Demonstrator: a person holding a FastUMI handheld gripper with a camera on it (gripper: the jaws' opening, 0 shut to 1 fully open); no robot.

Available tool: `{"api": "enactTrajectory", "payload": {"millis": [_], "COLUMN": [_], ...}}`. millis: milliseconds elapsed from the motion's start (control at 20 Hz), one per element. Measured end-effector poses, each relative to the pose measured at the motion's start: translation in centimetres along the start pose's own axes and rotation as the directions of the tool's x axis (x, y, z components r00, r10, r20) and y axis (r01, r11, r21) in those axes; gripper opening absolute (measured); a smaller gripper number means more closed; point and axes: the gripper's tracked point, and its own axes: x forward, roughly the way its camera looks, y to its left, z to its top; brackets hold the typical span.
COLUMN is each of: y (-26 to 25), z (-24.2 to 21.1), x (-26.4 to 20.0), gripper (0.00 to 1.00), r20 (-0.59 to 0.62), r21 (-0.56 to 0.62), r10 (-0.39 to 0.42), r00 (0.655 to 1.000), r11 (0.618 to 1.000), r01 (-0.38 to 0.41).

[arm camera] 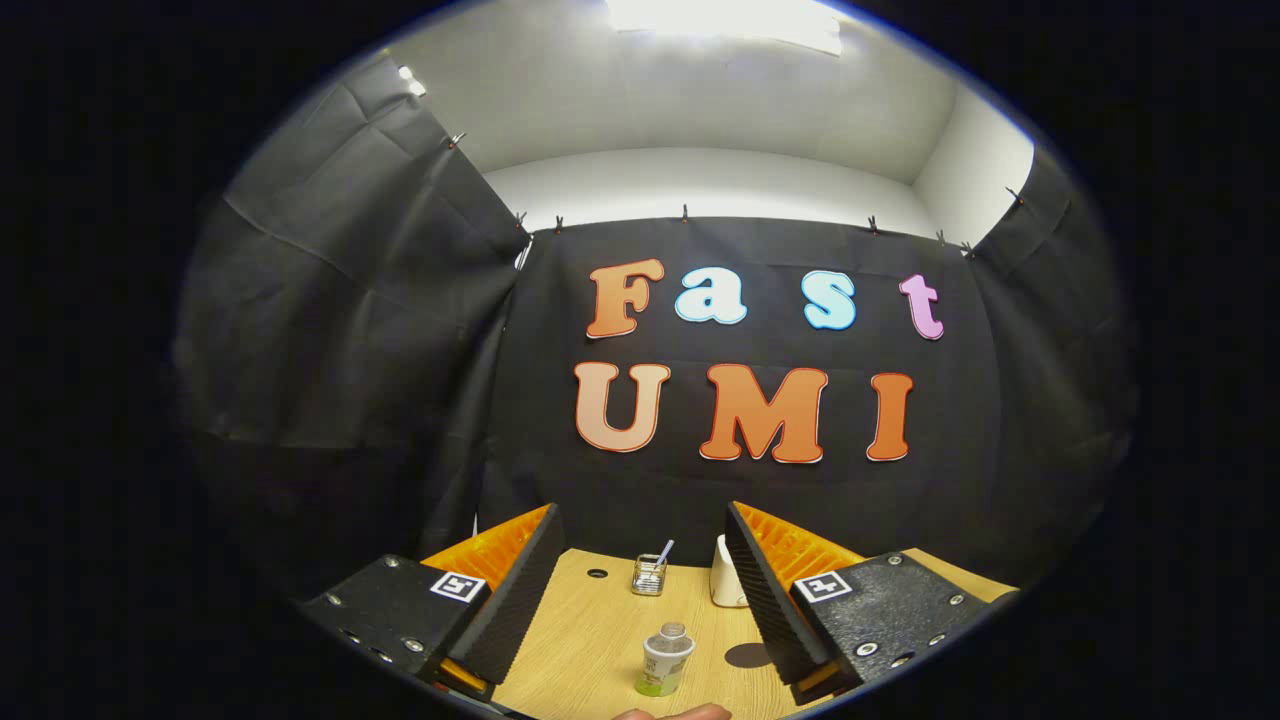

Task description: Take the bottle from table, then pour the juice into the cup, finally place the bottle on the coaster

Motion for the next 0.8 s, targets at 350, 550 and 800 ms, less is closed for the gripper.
{"api": "enactTrajectory", "payload": {"millis": [350, 550, 800], "y": [0.5, -0.3, -0.7], "z": [0.9, -0.2, -1.1], "x": [0.3, 0.3, 0.5], "gripper": [0.96, 0.96, 0.96], "r20": [-0.001, -0.017, -0.033], "r21": [0.019, 0.014, -0.007], "r10": [-0.011, -0.032, -0.073], "r00": [1.0, 0.999, 0.997], "r11": [1.0, 0.999, 0.997], "r01": [0.011, 0.032, 0.073]}}
